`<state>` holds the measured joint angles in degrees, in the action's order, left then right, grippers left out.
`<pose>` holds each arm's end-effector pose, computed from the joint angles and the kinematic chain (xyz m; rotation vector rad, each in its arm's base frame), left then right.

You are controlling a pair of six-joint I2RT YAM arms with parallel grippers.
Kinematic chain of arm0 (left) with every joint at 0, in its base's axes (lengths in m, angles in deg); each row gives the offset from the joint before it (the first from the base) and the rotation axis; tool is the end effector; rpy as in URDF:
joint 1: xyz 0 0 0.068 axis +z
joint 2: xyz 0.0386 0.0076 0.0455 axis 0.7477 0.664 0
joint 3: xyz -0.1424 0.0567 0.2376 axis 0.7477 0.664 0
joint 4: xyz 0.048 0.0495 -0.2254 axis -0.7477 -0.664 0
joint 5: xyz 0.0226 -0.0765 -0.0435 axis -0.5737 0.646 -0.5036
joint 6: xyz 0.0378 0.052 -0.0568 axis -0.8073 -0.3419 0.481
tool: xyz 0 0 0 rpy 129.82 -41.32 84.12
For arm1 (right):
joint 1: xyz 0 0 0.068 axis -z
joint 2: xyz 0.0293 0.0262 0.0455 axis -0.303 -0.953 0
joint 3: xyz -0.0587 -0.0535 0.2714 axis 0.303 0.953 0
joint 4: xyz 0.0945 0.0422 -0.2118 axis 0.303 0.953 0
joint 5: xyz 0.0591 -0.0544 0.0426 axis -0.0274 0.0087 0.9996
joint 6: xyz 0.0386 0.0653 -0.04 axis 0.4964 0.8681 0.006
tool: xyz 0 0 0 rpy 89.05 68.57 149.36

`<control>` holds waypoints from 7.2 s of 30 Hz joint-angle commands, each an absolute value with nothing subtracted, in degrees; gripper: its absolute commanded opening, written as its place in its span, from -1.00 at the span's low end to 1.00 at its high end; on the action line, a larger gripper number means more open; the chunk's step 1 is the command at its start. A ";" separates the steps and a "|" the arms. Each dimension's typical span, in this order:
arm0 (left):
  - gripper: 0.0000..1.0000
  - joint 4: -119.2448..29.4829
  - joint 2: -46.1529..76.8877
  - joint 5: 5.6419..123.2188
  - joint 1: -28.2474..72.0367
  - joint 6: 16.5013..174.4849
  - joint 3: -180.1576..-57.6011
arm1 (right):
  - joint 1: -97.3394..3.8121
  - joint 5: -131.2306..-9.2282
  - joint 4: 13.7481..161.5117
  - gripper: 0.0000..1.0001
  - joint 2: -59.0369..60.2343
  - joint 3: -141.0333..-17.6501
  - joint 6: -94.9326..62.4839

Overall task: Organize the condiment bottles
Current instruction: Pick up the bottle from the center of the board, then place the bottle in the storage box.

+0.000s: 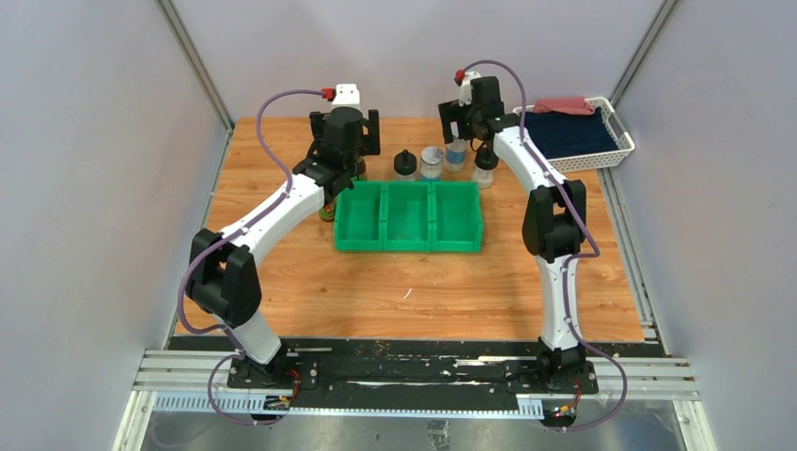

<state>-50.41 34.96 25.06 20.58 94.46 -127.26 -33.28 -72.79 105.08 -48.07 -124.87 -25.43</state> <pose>0.3731 -0.1528 0.3480 -0.0905 1.8347 0.0426 0.5304 0.1555 0.2844 -0.3752 2.0070 0.2354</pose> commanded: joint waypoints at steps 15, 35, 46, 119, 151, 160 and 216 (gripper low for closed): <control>1.00 -49.89 35.01 25.67 20.97 96.04 -125.82 | -32.59 -69.99 105.75 0.39 -47.78 -122.13 -24.05; 1.00 -49.88 34.59 25.63 20.97 96.38 -125.01 | -32.61 -71.07 106.49 -1.00 -46.69 -125.98 -25.95; 1.00 -50.70 31.80 25.50 20.97 96.78 -124.19 | -32.88 -71.19 107.55 -1.00 -41.93 -127.72 -26.20; 1.00 -51.69 15.90 25.81 17.46 103.47 -110.52 | -48.77 -86.97 95.06 -1.00 1.35 -75.07 -18.90; 1.00 -50.01 19.74 25.55 17.28 102.47 -112.12 | -44.63 -86.06 92.70 -1.00 -5.90 -76.13 -15.70; 1.00 -49.19 20.82 25.42 17.32 102.37 -111.83 | -44.19 -85.35 92.00 -1.00 -7.84 -76.24 -15.55; 1.00 -45.33 21.26 25.95 17.28 102.90 -108.15 | -43.05 -82.19 83.98 -1.00 -12.19 -70.95 -16.10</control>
